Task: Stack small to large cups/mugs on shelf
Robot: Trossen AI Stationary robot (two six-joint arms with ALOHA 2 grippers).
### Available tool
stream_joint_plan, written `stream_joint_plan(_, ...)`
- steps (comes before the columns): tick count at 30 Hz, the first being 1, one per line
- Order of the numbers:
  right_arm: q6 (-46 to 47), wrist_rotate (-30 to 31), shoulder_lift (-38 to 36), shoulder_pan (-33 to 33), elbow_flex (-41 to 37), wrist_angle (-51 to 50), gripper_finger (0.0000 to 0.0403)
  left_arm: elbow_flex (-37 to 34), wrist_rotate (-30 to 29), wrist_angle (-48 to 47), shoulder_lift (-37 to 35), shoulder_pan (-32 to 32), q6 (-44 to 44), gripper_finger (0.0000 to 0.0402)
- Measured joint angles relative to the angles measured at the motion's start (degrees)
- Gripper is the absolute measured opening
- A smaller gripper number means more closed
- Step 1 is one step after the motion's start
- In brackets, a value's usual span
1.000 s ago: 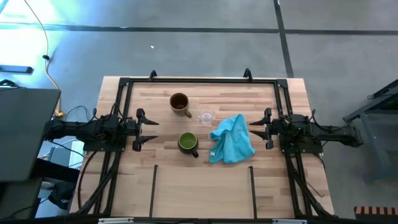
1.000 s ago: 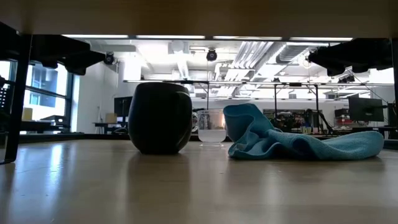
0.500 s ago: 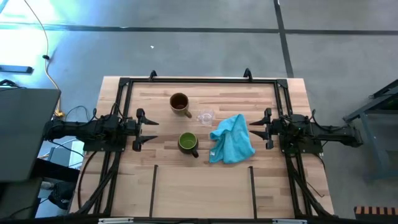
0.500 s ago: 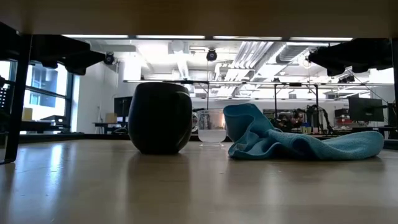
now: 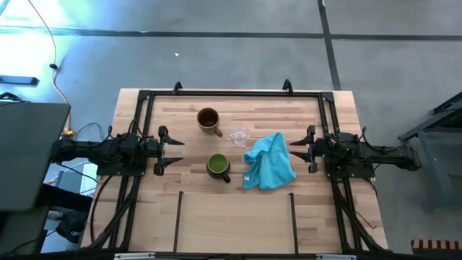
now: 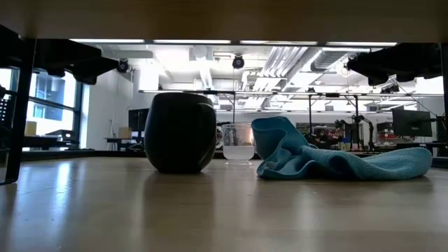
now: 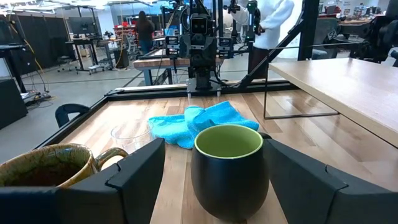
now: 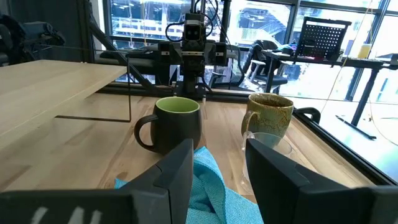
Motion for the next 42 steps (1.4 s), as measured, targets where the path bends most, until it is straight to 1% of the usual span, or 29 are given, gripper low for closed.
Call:
stream_joint_plan(6,0.0,0.0,0.0,0.0,0.0,0.0,0.0140,0.0,-0.2,0.1,0.0,0.0,0.0,0.0262)
stream_joint_plan(9,0.0,0.0,0.0,0.0,0.0,0.0,0.0140,0.0,-2.2,0.0,0.0,0.0,0.1,0.0262)
stream_joint_plan(12,-0.1,0.0,0.0,0.0,0.0,0.0,0.0140,0.0,-3.1,0.0,0.0,0.0,0.3,0.0262)
stream_joint_plan(16,-4.2,0.2,0.0,0.0,0.0,0.0,0.0140,0.0,-3.6,0.1,0.0,0.0,0.0,0.0262)
stream_joint_plan(18,-4.3,0.2,0.0,0.0,0.0,0.0,0.0140,0.0,-3.8,0.2,0.0,0.0,-2.5,0.0262)
stream_joint_plan(22,-3.7,0.2,0.0,0.0,0.0,0.0,0.0140,0.0,-2.4,2.3,0.0,0.0,-15.1,0.0262)
stream_joint_plan(24,0.7,0.1,0.0,0.0,0.0,0.2,0.0140,0.0,-1.2,3.8,0.0,0.0,-22.0,0.0262)
stream_joint_plan(25,3.8,0.1,0.0,0.0,0.0,0.4,0.0140,0.0,-1.1,5.3,0.0,0.0,-24.1,0.0262)
stream_joint_plan(30,20.8,0.0,0.0,0.0,-0.1,0.9,0.0140,0.0,-1.2,13.0,0.0,0.0,-31.6,0.0262)
stream_joint_plan(32,24.0,0.4,0.0,0.0,-0.1,1.1,0.0140,0.0,-1.1,15.6,0.0,0.0,-34.9,0.0262)
stream_joint_plan(35,31.6,0.4,0.0,0.0,-0.1,2.0,0.0140,0.0,-1.1,18.0,0.0,0.0,-38.9,0.0262)
stream_joint_plan(39,42.3,0.6,0.0,0.0,-0.1,3.9,0.0140,0.0,-1.0,18.8,0.0,0.0,-44.4,0.0262)
stream_joint_plan(42,47.8,0.8,0.0,0.0,-0.1,5.7,0.0140,0.0,-0.9,17.7,0.0,0.0,-44.9,0.0262)
